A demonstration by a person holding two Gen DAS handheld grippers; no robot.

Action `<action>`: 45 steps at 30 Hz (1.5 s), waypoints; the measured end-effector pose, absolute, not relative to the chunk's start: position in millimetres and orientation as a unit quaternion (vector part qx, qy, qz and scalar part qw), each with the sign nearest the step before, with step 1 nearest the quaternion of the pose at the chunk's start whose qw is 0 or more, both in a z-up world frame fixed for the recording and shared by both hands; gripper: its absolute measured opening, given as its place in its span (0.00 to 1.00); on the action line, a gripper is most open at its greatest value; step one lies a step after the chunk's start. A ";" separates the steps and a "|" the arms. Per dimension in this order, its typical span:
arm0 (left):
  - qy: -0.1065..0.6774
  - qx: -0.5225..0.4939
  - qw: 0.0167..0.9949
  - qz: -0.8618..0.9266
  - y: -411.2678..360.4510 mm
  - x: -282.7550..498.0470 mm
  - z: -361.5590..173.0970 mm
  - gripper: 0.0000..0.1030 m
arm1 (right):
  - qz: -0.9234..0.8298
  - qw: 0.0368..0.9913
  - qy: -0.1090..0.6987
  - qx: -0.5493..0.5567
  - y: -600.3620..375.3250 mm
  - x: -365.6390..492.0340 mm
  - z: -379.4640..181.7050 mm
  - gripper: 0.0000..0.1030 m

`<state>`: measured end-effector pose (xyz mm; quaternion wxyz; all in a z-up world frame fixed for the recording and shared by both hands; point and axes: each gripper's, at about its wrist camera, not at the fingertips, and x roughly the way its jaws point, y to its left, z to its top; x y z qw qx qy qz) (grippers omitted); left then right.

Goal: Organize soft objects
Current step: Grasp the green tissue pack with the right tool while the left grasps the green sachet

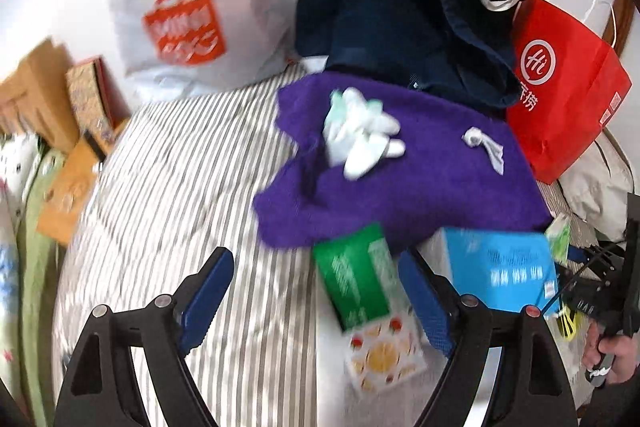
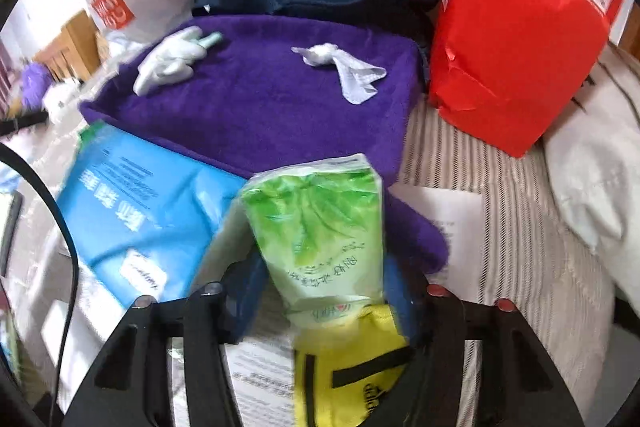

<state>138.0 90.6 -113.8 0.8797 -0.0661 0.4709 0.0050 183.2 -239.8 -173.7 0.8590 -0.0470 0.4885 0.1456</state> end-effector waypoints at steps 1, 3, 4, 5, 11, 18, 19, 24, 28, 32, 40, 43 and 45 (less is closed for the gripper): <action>0.473 -0.078 0.877 0.010 94.9 130.2 -118.2 0.81 | 0.145 0.862 0.484 -0.032 -243.3 180.4 -170.6 0.52; 0.476 -0.090 0.875 0.008 96.0 122.7 -124.6 0.81 | 0.156 0.863 0.481 0.004 -251.0 175.2 -162.7 0.52; 0.478 -0.096 0.873 0.005 96.7 118.0 -128.4 0.81 | 0.162 0.862 0.480 0.019 -254.3 173.2 -158.7 0.52; 0.480 -0.098 0.872 0.005 95.7 116.4 -131.0 0.81 | 0.164 0.863 0.477 0.030 -256.5 171.2 -154.7 0.52; 0.487 -0.107 0.867 -0.002 85.1 114.9 -142.9 0.81 | 0.150 0.870 0.466 0.054 -259.7 162.8 -138.0 0.52; 0.502 -0.089 0.860 -0.010 62.4 134.4 -156.5 0.81 | 0.142 0.874 0.459 0.074 -259.9 145.2 -123.6 0.52; 0.506 -0.087 0.858 -0.008 59.8 138.3 -160.0 0.81 | 0.141 0.875 0.457 0.075 -261.0 140.7 -120.6 0.53; 0.522 -0.084 0.849 -0.002 56.5 152.4 -173.1 0.81 | 0.136 0.875 0.458 0.074 -267.7 129.5 -115.5 0.53; 0.533 -0.081 0.842 0.002 51.9 164.8 -184.3 0.81 | 0.131 0.871 0.467 0.077 -272.7 127.9 -120.6 0.53; 0.524 -0.096 0.846 -0.017 53.3 165.3 -183.7 0.44 | 0.126 0.865 0.479 0.078 -275.2 129.6 -128.5 0.53; 0.498 -0.109 0.860 -0.029 65.6 154.7 -165.1 0.36 | 0.133 0.864 0.479 0.075 -270.7 129.4 -128.0 0.53; 0.490 -0.106 0.865 -0.025 71.3 155.1 -155.2 0.36 | 0.139 0.864 0.478 0.073 -266.9 128.2 -126.2 0.53; 0.484 -0.110 0.868 -0.024 75.8 156.3 -148.8 0.36 | 0.141 0.865 0.476 0.072 -265.8 127.4 -125.3 0.53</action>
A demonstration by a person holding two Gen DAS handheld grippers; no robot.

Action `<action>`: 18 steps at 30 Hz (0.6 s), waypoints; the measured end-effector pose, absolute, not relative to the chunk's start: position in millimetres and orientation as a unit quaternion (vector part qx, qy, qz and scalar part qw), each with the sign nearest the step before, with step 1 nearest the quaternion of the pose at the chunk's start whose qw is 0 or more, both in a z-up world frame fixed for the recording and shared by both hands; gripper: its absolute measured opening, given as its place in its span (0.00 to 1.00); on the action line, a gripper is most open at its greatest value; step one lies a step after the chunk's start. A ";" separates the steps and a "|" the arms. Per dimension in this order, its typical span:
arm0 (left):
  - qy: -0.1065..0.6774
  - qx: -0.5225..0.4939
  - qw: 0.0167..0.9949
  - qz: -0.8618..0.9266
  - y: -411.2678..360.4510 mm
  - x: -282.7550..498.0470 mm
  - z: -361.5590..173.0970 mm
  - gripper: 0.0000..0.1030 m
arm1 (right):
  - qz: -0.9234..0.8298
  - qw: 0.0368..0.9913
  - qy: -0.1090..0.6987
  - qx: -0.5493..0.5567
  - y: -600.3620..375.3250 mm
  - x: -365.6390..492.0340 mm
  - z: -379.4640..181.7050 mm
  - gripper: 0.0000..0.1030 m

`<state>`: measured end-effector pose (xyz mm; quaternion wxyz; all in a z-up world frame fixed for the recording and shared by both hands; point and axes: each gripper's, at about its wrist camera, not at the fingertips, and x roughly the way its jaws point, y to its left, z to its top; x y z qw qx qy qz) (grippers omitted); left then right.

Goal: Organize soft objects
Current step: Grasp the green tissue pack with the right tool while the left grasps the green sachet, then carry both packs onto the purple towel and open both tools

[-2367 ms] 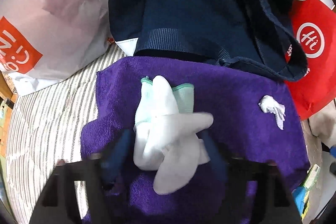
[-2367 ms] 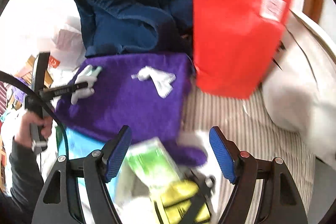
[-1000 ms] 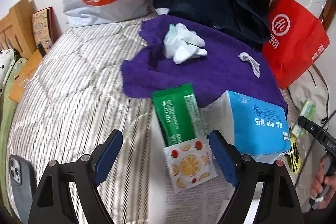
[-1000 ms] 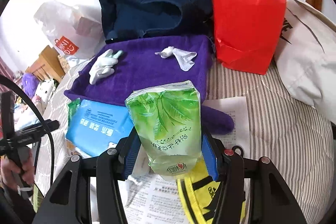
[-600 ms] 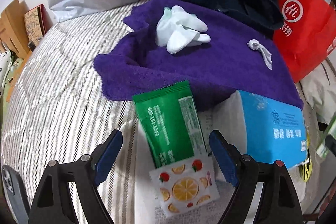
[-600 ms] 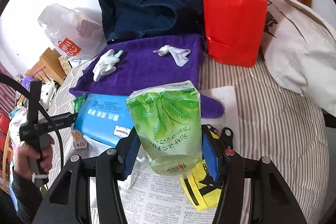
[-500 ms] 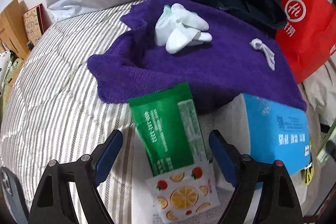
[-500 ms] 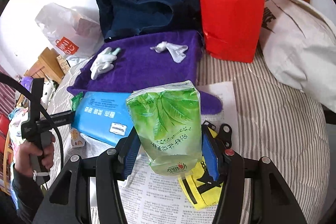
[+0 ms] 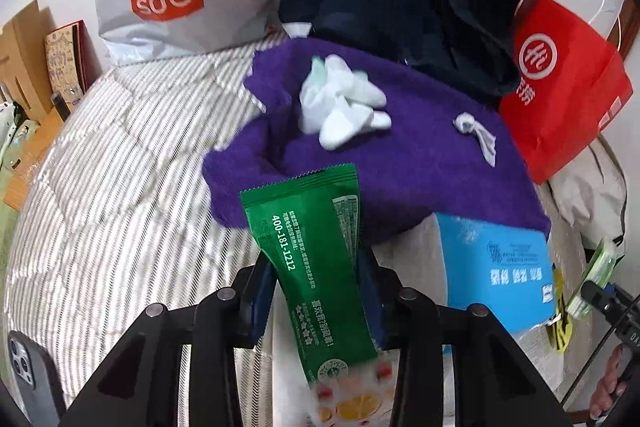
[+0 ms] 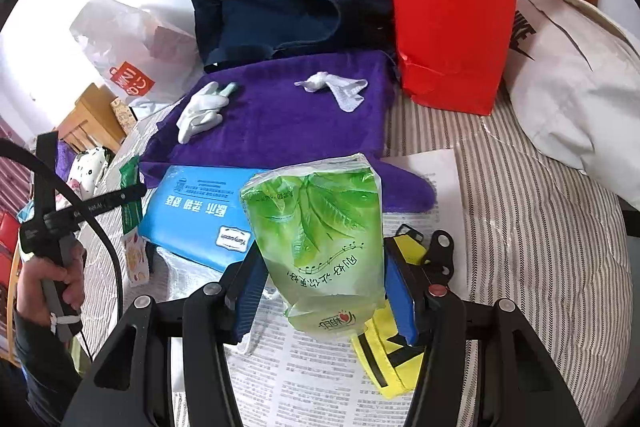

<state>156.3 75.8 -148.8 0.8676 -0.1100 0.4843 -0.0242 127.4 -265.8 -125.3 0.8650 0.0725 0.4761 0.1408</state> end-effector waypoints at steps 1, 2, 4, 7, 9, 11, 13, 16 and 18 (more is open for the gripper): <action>0.482 -0.111 0.869 -0.024 77.5 157.1 -146.0 0.36 | 0.142 0.865 0.475 0.073 -265.1 127.1 -124.5 0.53; 0.480 -0.109 0.870 -0.023 78.5 157.5 -143.0 0.36 | 0.142 0.866 0.475 0.073 -264.3 127.4 -123.6 0.53; 0.476 -0.106 0.872 -0.023 79.7 156.6 -138.6 0.36 | 0.144 0.867 0.472 0.073 -263.5 127.1 -121.3 0.53; 0.473 -0.106 0.875 -0.024 79.0 156.4 -134.2 0.36 | 0.143 0.869 0.469 0.071 -262.6 127.1 -118.8 0.53; 0.470 -0.104 0.876 -0.024 76.7 155.6 -131.4 0.36 | 0.142 0.868 0.471 0.072 -263.0 127.1 -118.4 0.53; 0.470 -0.107 0.876 -0.029 77.4 153.5 -128.0 0.36 | 0.141 0.867 0.472 0.072 -263.4 127.0 -117.8 0.53; 0.468 -0.106 0.877 -0.029 75.4 152.7 -126.7 0.36 | 0.140 0.868 0.471 0.071 -263.6 126.9 -116.6 0.53; 0.468 -0.106 0.877 -0.030 74.6 151.9 -124.1 0.36 | 0.139 0.868 0.471 0.072 -263.9 127.6 -115.2 0.53; 0.467 -0.105 0.878 -0.031 74.3 150.8 -121.1 0.36 | 0.138 0.869 0.470 0.071 -264.0 128.4 -114.2 0.53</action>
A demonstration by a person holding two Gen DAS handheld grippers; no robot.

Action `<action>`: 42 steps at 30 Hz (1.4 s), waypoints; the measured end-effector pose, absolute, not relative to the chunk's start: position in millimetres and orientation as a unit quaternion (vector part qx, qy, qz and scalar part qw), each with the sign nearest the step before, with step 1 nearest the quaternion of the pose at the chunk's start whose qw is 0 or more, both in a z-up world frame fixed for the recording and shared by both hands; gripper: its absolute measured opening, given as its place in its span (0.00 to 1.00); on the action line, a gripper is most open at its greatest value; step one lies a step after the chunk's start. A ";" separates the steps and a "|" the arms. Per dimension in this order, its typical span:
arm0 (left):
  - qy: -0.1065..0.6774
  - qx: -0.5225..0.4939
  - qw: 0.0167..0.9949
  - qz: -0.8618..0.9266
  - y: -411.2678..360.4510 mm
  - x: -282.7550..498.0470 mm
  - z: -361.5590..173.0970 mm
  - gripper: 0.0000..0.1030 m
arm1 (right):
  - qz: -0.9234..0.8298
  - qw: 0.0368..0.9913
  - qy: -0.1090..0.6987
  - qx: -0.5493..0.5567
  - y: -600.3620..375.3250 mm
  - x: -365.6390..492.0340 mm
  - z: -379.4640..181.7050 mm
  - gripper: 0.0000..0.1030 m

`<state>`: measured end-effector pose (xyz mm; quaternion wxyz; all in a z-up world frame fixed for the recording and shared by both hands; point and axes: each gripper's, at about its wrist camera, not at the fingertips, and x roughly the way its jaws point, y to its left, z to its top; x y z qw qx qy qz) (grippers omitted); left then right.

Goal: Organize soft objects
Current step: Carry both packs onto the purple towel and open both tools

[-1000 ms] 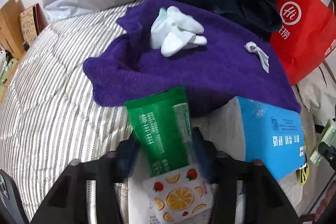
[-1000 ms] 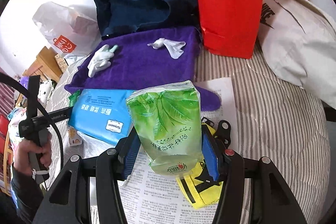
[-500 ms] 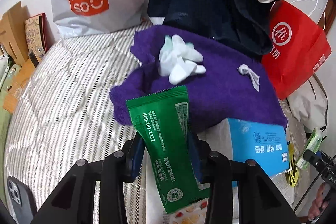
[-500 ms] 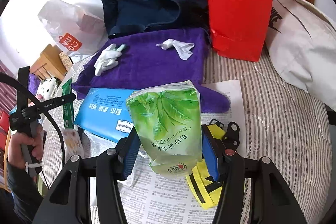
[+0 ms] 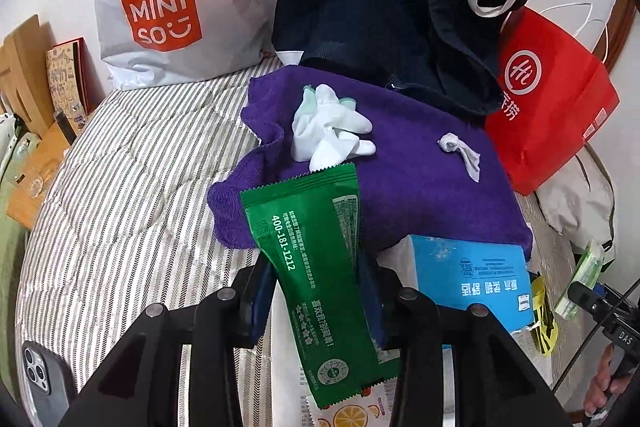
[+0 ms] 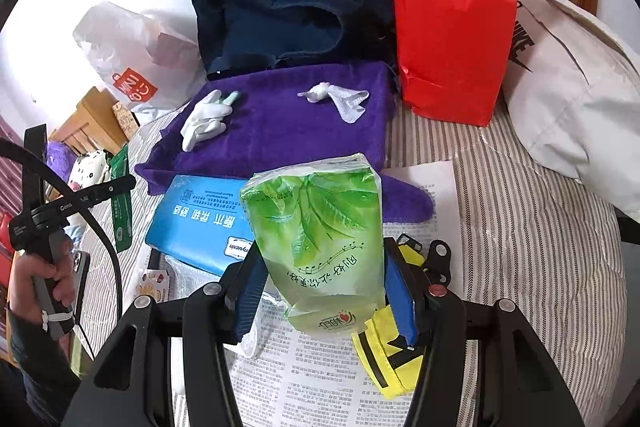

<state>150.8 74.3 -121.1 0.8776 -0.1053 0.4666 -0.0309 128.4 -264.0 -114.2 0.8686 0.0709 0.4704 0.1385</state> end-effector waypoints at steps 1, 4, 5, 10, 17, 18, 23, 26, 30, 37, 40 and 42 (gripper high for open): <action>0.466 -0.105 0.878 -0.031 73.8 150.8 -120.6 0.36 | 0.138 0.869 0.470 0.071 -264.2 128.6 -113.8 0.53; 0.466 -0.107 0.878 -0.031 72.7 150.7 -119.8 0.36 | 0.138 0.869 0.471 0.071 -264.2 129.3 -112.9 0.53; 0.467 -0.107 0.877 -0.031 71.9 150.1 -120.5 0.36 | 0.138 0.868 0.471 0.070 -263.9 129.7 -112.8 0.53; 0.467 -0.107 0.877 -0.036 69.5 149.5 -119.8 0.36 | 0.141 0.867 0.473 0.068 -263.0 132.3 -113.4 0.53; 0.456 -0.107 0.883 -0.039 72.7 155.8 -108.3 0.36 | 0.143 0.867 0.473 0.064 -258.3 142.0 -111.7 0.53; 0.454 -0.106 0.884 -0.041 72.6 157.8 -106.5 0.36 | 0.143 0.868 0.472 0.062 -257.1 143.3 -111.1 0.53; 0.449 -0.104 0.886 -0.047 72.7 168.9 -101.4 0.36 | 0.146 0.870 0.467 0.054 -250.2 153.8 -106.6 0.53; 0.447 -0.103 0.887 -0.050 72.8 176.7 -99.5 0.36 | 0.146 0.871 0.466 0.050 -247.0 161.3 -105.7 0.53; 0.442 -0.097 0.890 -0.053 72.4 188.8 -96.6 0.36 | 0.145 0.872 0.465 0.045 -245.1 172.8 -105.2 0.53; 0.438 -0.092 0.893 -0.050 77.2 218.7 -98.1 0.36 | 0.137 0.875 0.462 0.041 -244.7 196.2 -104.2 0.53; 0.436 -0.090 0.894 -0.047 78.6 233.3 -99.9 0.36 | 0.136 0.875 0.462 0.041 -244.5 204.7 -105.8 0.53; 0.435 -0.087 0.895 -0.043 78.5 242.9 -102.2 0.36 | 0.134 0.875 0.464 0.041 -243.5 210.6 -108.1 0.53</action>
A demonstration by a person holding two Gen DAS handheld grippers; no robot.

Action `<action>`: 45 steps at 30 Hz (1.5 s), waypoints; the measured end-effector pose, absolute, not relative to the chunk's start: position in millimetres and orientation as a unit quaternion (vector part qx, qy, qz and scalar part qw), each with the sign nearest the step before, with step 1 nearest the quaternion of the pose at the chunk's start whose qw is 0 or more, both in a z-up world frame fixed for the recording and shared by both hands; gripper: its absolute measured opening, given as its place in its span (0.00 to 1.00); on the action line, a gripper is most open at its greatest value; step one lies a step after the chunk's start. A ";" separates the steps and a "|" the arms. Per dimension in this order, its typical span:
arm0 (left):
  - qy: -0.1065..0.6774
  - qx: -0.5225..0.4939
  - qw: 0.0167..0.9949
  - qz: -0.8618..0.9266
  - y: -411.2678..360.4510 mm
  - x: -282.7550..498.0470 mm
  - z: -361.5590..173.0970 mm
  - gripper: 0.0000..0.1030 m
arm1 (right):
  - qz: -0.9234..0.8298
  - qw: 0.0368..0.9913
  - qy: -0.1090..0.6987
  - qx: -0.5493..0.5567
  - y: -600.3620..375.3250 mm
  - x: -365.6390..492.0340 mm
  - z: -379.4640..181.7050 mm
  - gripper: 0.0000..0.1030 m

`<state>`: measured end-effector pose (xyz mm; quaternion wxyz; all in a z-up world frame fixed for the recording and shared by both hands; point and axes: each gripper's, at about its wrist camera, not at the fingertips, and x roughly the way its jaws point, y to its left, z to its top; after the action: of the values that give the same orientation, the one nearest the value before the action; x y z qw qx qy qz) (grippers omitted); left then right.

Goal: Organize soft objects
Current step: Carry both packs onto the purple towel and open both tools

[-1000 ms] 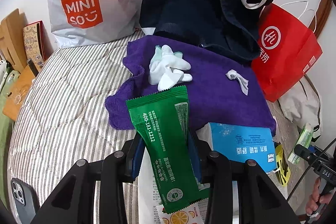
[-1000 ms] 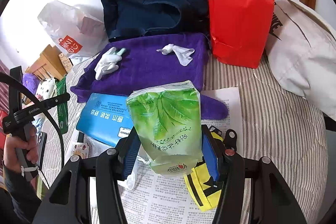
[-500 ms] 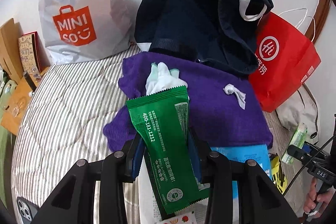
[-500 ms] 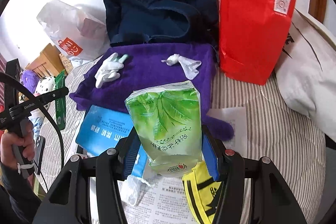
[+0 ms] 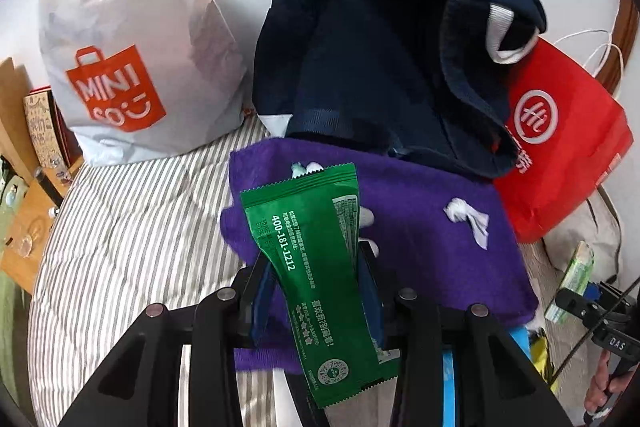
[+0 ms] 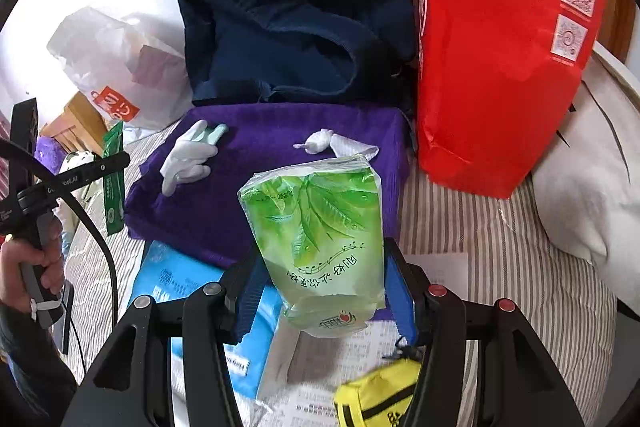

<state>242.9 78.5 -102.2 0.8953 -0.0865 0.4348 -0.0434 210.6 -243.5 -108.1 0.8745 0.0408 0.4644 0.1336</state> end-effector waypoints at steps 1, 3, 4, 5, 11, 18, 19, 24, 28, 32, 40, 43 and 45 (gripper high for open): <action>0.435 -0.083 0.895 -0.042 78.3 247.5 -103.6 0.36 | 0.132 0.874 0.466 0.041 -243.1 213.8 -109.7 0.53; 0.436 -0.081 0.895 -0.041 77.9 257.0 -106.5 0.36 | 0.132 0.873 0.468 0.043 -242.3 220.4 -113.0 0.53; 0.436 -0.080 0.895 -0.041 77.5 260.2 -107.8 0.36 | 0.131 0.872 0.470 0.044 -242.1 224.1 -115.2 0.53; 0.436 -0.079 0.896 -0.041 76.8 264.8 -109.8 0.36 | 0.131 0.871 0.471 0.045 -242.3 227.7 -117.5 0.53; 0.437 -0.066 0.896 -0.048 68.9 279.8 -122.5 0.36 | 0.123 0.866 0.482 0.051 -243.4 247.7 -130.0 0.53; 0.447 -0.054 0.891 -0.054 59.4 283.7 -137.8 0.36 | 0.127 0.859 0.493 0.047 -236.6 266.8 -144.5 0.53; 0.448 -0.050 0.891 -0.055 58.1 283.5 -139.2 0.36 | 0.126 0.858 0.496 0.047 -236.0 269.4 -146.9 0.53; 0.461 -0.041 0.884 -0.062 52.6 283.3 -148.0 0.36 | 0.130 0.847 0.513 0.041 -228.9 283.0 -161.7 0.53; 0.469 -0.038 0.881 -0.060 51.5 283.2 -155.2 0.37 | 0.135 0.841 0.523 0.031 -221.2 290.8 -171.1 0.53; 0.473 -0.034 0.879 -0.060 50.6 284.4 -156.4 0.38 | 0.136 0.833 0.536 0.027 -215.1 302.4 -178.6 0.53; 0.478 -0.032 0.876 -0.060 49.0 285.5 -158.9 0.39 | 0.135 0.827 0.545 0.021 -206.5 314.5 -185.5 0.53; 0.482 -0.030 0.873 -0.061 47.4 286.6 -160.3 0.41 | 0.138 0.827 0.545 0.017 -204.9 315.7 -186.0 0.53; 0.488 -0.029 0.870 -0.061 45.8 286.7 -161.1 0.48 | 0.140 0.826 0.546 0.019 -205.2 316.5 -186.0 0.53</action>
<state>286.7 45.8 -161.1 0.8702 -0.0290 0.4879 -0.0614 316.5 -205.2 -186.0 0.8256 0.0186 0.5463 0.1396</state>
